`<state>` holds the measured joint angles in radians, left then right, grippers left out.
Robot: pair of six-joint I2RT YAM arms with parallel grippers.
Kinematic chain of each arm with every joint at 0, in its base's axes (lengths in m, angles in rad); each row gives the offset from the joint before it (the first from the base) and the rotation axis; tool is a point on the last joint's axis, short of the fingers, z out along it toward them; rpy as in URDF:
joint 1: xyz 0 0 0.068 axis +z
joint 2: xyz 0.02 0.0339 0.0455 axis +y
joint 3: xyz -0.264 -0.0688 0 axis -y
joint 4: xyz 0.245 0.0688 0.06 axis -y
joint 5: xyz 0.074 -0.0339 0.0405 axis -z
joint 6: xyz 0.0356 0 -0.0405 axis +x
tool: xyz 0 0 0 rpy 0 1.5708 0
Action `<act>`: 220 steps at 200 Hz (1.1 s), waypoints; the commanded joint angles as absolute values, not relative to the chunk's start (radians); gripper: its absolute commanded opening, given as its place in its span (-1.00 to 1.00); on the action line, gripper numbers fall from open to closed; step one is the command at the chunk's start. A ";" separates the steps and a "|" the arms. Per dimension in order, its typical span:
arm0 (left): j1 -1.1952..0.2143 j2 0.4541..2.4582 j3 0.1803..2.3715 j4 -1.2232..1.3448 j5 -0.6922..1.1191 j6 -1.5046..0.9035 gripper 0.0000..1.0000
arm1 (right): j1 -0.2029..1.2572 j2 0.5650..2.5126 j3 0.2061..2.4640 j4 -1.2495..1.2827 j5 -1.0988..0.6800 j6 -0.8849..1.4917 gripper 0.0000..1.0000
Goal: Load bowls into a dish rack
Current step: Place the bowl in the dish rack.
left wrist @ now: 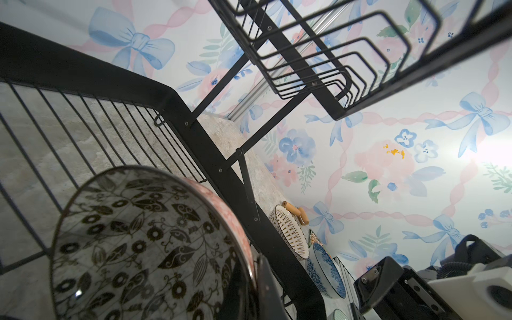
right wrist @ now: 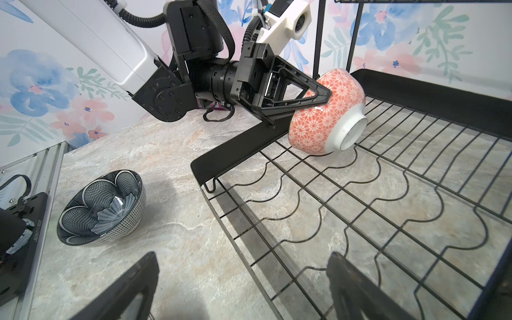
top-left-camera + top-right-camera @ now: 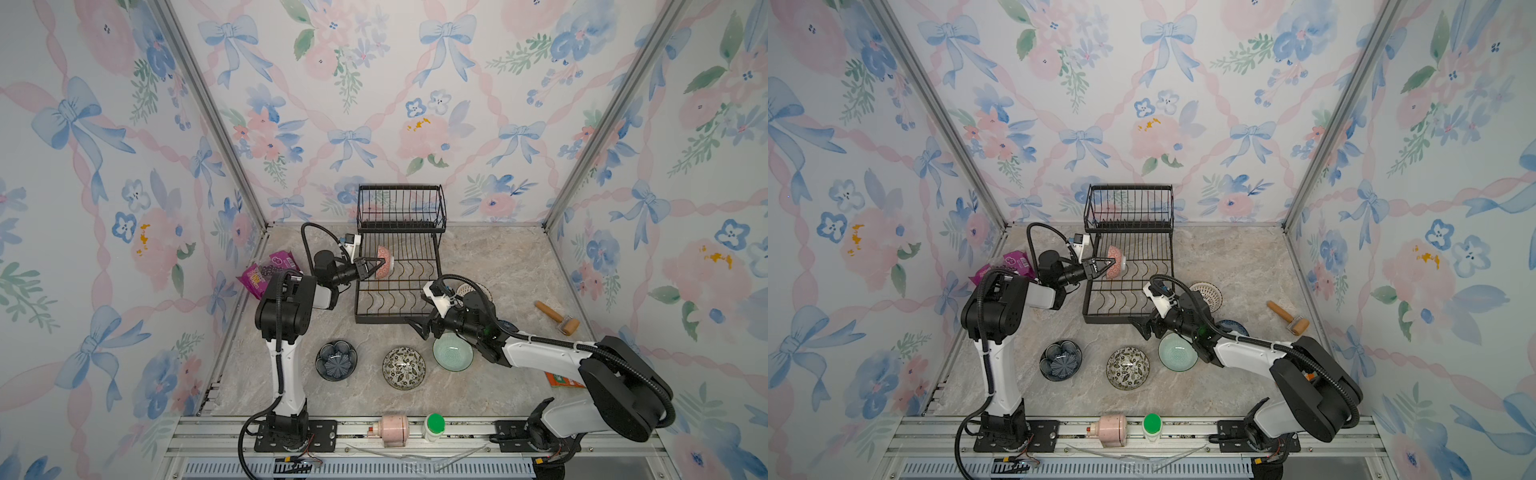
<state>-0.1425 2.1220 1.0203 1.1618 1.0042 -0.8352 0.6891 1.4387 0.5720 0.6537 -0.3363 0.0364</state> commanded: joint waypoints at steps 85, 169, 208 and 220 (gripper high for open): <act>-0.153 2.101 1.065 0.844 0.996 -0.616 -1.00 | 0.702 1.440 0.595 0.646 -0.341 0.021 0.92; -0.175 2.106 1.101 0.766 0.910 -0.698 -1.00 | 0.706 1.429 0.596 0.637 -0.336 0.012 0.92; -0.175 2.113 1.087 0.761 0.922 -0.735 -1.00 | 0.706 1.415 0.593 0.629 -0.332 0.007 0.92; -0.174 2.112 1.085 0.754 0.925 -0.742 -1.00 | 0.707 1.414 0.595 0.628 -0.331 0.006 0.92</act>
<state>-0.1707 2.0914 1.1019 0.8497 0.9237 -0.7017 0.6914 1.4384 0.5747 0.6464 -0.3359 0.0216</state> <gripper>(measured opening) 0.083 0.960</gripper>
